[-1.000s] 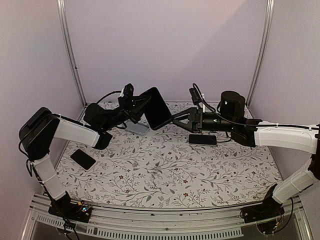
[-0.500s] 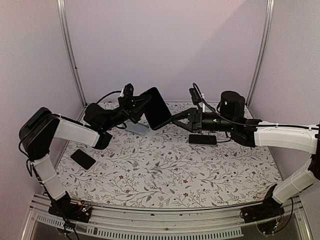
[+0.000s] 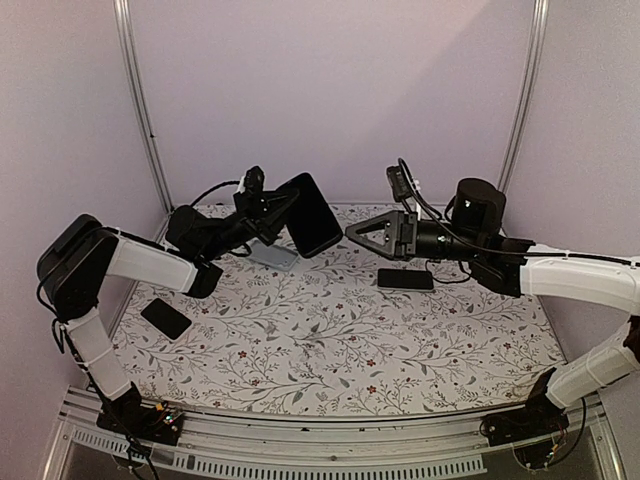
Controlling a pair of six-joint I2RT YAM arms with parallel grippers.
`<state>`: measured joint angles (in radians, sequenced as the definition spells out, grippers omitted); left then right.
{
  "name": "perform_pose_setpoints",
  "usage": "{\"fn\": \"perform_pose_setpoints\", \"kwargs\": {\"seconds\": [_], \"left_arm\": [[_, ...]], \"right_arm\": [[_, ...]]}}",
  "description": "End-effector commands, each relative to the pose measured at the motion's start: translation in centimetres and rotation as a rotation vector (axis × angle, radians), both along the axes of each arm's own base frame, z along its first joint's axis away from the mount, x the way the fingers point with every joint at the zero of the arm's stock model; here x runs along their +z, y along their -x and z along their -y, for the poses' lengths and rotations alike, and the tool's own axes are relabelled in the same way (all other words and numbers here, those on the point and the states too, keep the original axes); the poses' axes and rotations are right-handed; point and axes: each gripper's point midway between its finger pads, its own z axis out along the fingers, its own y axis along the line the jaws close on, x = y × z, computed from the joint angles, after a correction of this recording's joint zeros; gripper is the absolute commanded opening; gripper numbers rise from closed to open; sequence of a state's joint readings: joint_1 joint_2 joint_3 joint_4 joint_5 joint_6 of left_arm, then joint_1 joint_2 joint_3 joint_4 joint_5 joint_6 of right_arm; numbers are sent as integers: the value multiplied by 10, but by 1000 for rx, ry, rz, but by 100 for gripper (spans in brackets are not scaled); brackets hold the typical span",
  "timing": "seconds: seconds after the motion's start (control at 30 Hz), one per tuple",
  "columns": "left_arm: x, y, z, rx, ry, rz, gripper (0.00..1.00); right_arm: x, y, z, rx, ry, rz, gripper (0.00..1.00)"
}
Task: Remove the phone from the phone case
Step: Remove the bottom right corner of the phone case from the phone.
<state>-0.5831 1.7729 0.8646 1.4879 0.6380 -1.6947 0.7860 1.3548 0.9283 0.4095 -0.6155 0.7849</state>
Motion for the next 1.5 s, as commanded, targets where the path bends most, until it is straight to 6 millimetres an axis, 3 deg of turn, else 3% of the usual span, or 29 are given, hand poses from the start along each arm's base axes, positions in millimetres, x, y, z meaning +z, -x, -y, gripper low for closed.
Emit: {"fn": "perform_pose_setpoints", "kwargs": {"seconds": [0.0, 0.43, 0.63, 0.83, 1.0, 1.13, 1.47], "left_arm": [[37, 11, -15, 26, 79, 106, 0], [44, 15, -13, 13, 90, 115, 0], [50, 16, -15, -4, 121, 107, 0], [57, 21, -5, -59, 141, 66, 0], [71, 28, -3, -91, 175, 83, 0], [83, 34, -7, -106, 211, 112, 0], [112, 48, -19, -105, 287, 206, 0]], "right_arm": [[17, 17, -1, 66, -38, 74, 42], [11, 6, -20, 99, -50, 43, 35], [11, 7, -19, 102, -63, 46, 16], [30, 14, -19, 132, -109, 141, 1], [46, 12, -23, 139, -128, 208, 0], [26, 5, -32, 149, -98, 161, 0], [-29, -17, -27, 87, -34, 1, 0]]}}
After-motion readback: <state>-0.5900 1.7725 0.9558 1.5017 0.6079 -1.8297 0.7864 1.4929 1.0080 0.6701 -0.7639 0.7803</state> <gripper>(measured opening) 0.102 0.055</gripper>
